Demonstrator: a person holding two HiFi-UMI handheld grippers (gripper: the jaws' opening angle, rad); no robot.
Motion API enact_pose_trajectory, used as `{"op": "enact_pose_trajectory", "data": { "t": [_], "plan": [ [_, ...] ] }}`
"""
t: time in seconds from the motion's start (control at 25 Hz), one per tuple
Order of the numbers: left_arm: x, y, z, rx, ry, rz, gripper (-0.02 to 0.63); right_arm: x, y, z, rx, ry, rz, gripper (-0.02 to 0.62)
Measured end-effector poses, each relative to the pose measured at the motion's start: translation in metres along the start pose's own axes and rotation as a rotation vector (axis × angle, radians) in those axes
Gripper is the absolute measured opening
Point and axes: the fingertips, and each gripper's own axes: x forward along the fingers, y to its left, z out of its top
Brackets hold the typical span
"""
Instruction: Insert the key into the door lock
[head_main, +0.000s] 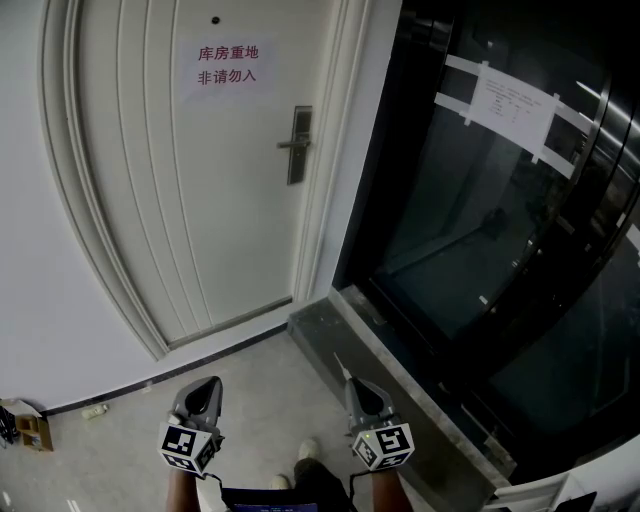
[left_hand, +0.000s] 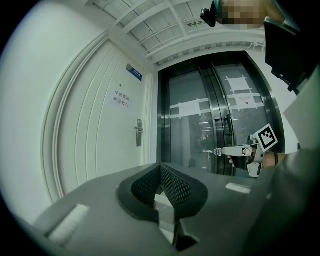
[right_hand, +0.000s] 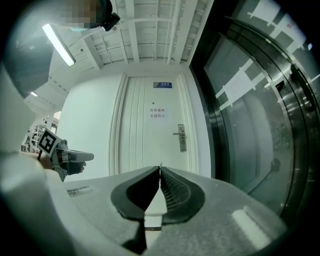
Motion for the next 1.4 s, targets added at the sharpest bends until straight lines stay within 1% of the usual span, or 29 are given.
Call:
{"op": "enact_pose_trajectory", "data": {
  "t": [0.2, 0.44, 0.64, 1.0, 1.24, 1.4],
  "plan": [
    [0.021, 0.009, -0.005, 0.004, 0.008, 0.018, 0.002, 0.023, -0.014, -0.005, 0.002, -0.002, 0.019, 0.01],
    [0.058, 0.025, -0.003, 0.011, 0.008, 0.04, 0.002, 0.066, -0.04, -0.008, 0.015, -0.004, 0.031, 0.011],
    [0.098, 0.04, -0.002, 0.014, 0.009, 0.062, 0.002, 0.107, -0.067, -0.005, 0.013, -0.009, 0.042, 0.011],
    [0.174, 0.067, 0.003, -0.005, 0.005, 0.086, 0.002, 0.177, -0.116, -0.001, 0.013, -0.001, 0.046, 0.011],
    [0.221, 0.086, 0.004, -0.011, 0.013, 0.089, 0.002, 0.217, -0.144, 0.008, 0.028, -0.008, 0.029, 0.01],
    [0.248, 0.095, 0.008, -0.01, 0.014, 0.097, 0.002, 0.242, -0.161, 0.008, 0.025, -0.008, 0.038, 0.01]
  ]
}}
